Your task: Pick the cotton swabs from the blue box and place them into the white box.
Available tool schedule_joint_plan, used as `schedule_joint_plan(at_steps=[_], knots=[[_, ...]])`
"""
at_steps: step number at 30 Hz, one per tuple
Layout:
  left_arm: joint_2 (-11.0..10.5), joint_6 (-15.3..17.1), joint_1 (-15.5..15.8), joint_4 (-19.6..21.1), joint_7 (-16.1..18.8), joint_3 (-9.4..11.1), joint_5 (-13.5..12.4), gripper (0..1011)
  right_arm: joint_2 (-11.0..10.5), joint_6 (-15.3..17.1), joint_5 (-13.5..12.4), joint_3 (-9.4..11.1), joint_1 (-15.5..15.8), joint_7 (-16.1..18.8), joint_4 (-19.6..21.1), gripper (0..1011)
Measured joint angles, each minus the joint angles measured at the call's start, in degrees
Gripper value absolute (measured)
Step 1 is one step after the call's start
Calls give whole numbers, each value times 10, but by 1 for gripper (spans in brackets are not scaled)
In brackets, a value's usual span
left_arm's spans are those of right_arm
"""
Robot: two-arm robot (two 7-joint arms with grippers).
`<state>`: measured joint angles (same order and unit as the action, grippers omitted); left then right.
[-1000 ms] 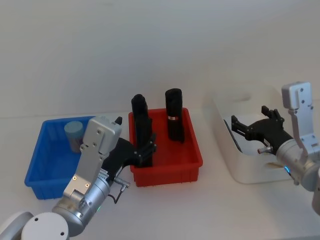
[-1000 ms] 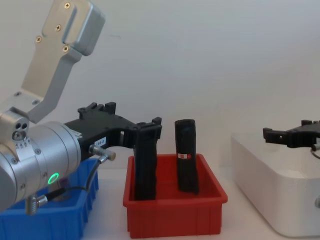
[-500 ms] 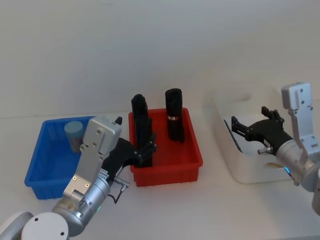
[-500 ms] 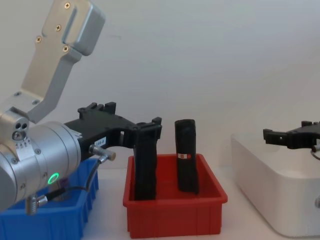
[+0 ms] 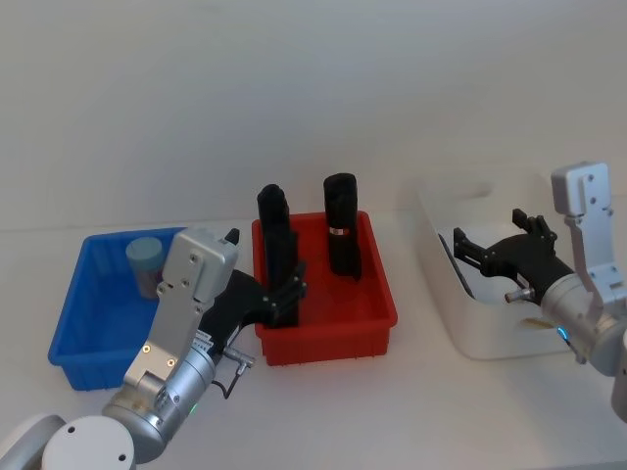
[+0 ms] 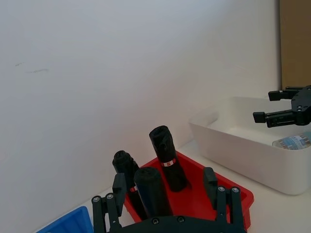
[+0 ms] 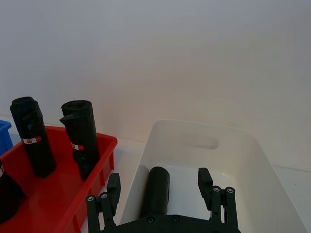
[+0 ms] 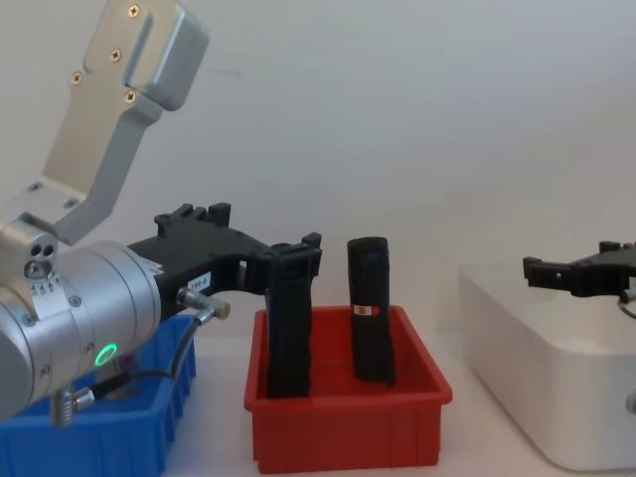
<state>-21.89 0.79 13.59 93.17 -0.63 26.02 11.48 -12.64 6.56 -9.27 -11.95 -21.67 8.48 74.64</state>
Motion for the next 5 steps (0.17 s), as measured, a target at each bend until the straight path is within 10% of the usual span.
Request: schedule_joint_plan(at_steps=[5], knots=[[0,0,0,0,0,0,0,1000,0,0,0,0,0,0,0,1002]])
